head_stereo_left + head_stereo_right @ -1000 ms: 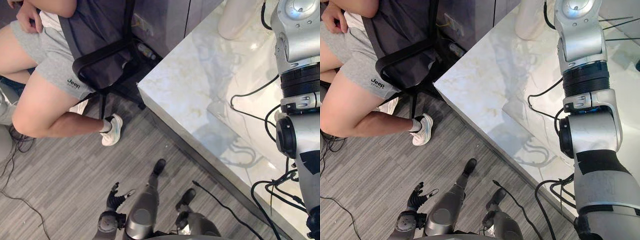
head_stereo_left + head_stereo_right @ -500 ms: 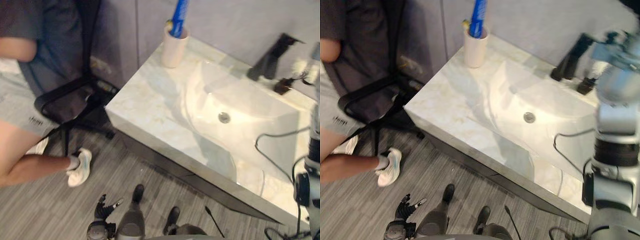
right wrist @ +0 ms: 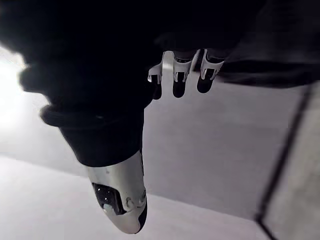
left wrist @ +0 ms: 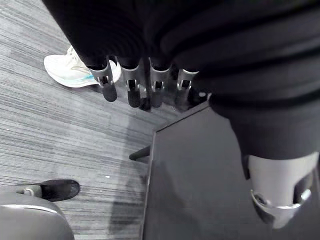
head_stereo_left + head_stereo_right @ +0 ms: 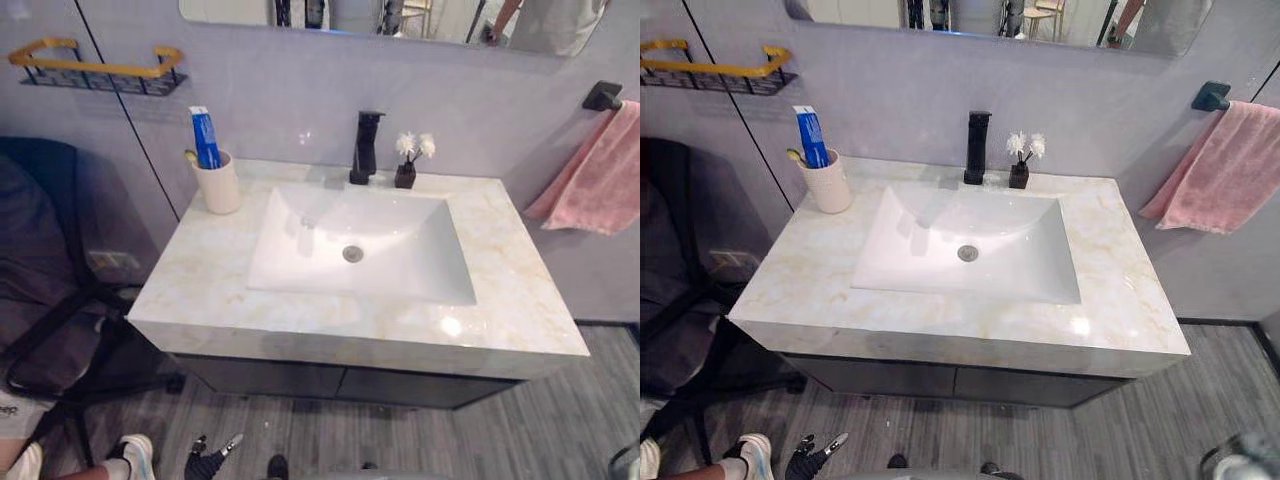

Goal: Organize washtable

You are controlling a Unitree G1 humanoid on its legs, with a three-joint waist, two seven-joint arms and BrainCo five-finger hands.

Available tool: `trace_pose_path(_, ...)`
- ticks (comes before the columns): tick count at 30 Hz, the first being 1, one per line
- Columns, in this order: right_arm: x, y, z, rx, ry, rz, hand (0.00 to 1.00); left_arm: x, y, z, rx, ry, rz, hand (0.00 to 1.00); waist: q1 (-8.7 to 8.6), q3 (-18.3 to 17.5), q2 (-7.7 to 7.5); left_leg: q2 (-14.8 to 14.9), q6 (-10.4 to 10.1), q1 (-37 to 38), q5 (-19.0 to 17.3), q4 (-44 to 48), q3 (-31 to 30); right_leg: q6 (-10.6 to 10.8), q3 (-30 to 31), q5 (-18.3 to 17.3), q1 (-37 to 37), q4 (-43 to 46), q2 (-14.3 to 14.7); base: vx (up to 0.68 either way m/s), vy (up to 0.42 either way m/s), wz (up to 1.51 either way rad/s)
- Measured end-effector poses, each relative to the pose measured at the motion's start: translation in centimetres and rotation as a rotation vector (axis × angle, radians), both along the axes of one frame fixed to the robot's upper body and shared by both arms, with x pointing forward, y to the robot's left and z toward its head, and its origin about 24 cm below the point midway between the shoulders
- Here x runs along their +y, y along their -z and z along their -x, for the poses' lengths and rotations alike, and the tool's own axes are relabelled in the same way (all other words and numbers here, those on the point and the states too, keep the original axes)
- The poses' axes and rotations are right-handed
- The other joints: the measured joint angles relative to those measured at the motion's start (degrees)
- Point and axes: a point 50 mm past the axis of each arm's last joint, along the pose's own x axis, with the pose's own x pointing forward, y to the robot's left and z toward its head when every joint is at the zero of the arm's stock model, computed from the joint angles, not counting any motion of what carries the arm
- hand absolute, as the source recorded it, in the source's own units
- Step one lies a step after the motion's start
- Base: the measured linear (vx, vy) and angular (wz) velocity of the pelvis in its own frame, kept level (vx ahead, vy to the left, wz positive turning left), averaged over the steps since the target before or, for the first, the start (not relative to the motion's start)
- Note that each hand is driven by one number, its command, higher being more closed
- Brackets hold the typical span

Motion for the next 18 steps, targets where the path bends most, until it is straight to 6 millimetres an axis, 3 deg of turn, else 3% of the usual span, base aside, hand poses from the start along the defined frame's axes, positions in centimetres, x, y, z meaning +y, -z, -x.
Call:
trace_pose_path(3, 4.0, 5.4, 0.8, 0.093, -0.120, -0.302, 0.00, -0.3, 0.0, -0.3, -0.010, -0.002, 0.011, 0.00, 0.11, 0.0, 0.51, -0.1, 0.6, 0.8, -0.6, 0.0, 0.7, -0.3, -1.6, -0.7, 0.3, 0.8, -0.7, -0.01, 0.014, -0.09)
trace_pose_path(8, 9.9, 10.4, 3.1, 0.211, -0.330, -0.686, 0.00, -0.5, 0.0, -0.8, -0.009, 0.055, 0.012, 0.00, 0.70, 0.2, 0.71, -0.9, 0.7, 1.0, -0.8, 0.0, -1.1, 0.3, -3.7, -1.1, 1.9, 0.7, -1.2, 0.01, 0.015, 0.16)
trace_pose_path(12, 12.4, 11.7, 3.3, 0.305, -0.516, -0.829, 0.00, -0.6, 0.0, -1.3, -0.006, 0.117, 0.023, 0.00, 1.47, 0.8, 0.71, -1.9, 0.9, 2.2, -0.4, 0.0, -3.5, 0.8, -5.9, -0.9, 4.1, 0.5, -2.0, 0.08, 0.024, 0.34)
trace_pose_path(18, 12.6, 11.9, 0.9, 0.362, -0.727, -0.823, 0.00, -0.2, 0.1, -1.6, 0.013, 0.184, 0.019, 0.00, 1.71, 2.6, 0.08, -2.6, 0.9, 3.4, -0.4, 0.0, -4.9, 1.0, -6.5, -1.1, 5.9, 0.0, -2.2, 0.02, 0.001, 0.06)
